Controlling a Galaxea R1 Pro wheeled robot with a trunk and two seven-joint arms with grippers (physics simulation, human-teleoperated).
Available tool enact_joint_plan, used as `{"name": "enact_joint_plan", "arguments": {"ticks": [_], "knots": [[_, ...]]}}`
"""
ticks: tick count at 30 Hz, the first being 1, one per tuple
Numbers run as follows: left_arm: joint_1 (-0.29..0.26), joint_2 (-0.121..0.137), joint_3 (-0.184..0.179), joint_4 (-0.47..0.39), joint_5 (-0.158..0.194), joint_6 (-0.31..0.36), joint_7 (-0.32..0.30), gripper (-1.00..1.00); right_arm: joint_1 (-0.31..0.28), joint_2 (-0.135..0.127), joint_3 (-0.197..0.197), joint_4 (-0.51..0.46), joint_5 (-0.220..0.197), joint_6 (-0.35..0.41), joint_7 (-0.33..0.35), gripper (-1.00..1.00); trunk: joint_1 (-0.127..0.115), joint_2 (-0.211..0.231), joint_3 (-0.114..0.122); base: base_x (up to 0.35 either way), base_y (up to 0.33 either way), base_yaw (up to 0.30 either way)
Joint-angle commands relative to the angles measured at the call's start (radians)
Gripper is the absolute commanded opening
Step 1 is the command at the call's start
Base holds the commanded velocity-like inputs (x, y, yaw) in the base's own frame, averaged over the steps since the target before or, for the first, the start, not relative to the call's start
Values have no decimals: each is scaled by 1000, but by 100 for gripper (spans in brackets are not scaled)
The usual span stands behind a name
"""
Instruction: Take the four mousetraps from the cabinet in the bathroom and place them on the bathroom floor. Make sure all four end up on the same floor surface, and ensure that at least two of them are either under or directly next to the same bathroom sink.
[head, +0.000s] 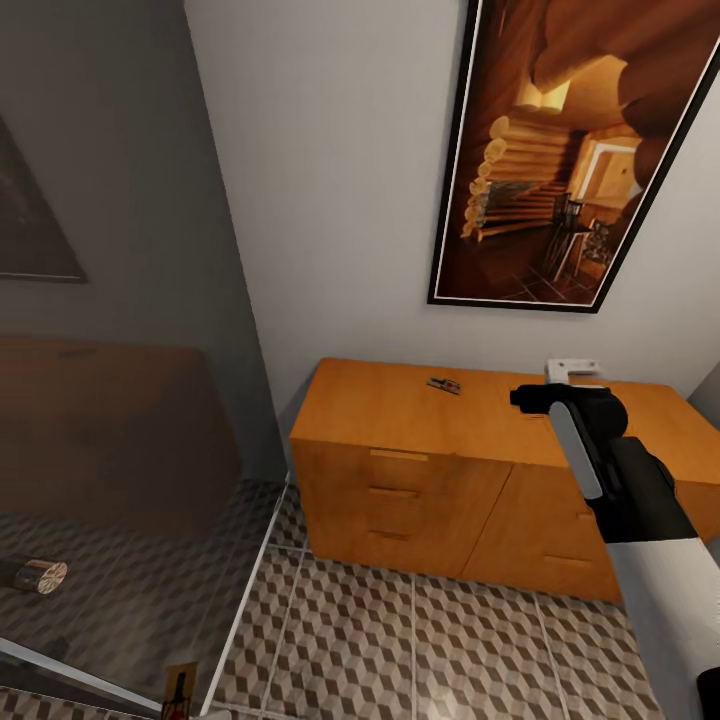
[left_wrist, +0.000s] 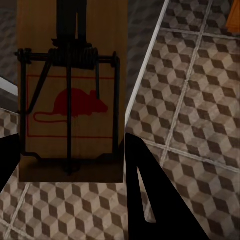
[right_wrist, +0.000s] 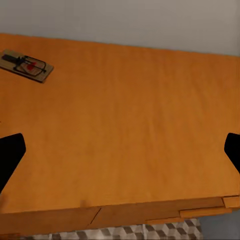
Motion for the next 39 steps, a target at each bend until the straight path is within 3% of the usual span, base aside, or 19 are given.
{"name": "enact_joint_plan", "arguments": {"ticks": [1,4,10,13,17,25,39], "knots": [[-1,-2,-6,4,-5,-2,7,-100,-46,10,4,74,-11,2,-7,100,1,-2,-2,0,0,0],[-1,-2,-6,4,-4,-2,7,-100,-105,29,5,179,-12,2,-4,100,1,-2,-2,0,0,0],[-1,-2,-6,4,-5,-1,7,-100,-138,44,22,246,-14,1,10,100,1,-2,-2,0,0,0],[-1,-2,-6,4,-5,0,7,-100,-142,45,78,249,-17,1,50,100,1,-2,-2,0,0,0],[-1,-2,-6,4,-5,3,7,-100,-143,42,112,247,-15,1,87,100,1,-2,-2,0,0,0],[-1,-2,-6,4,-5,27,7,-100,-144,38,116,211,-18,1,98,100,1,-2,-4,0,0,87],[-1,-5,-6,4,-5,29,7,-100,-143,38,118,201,-18,1,141,100,1,-2,-13,0,-14,236]]}}
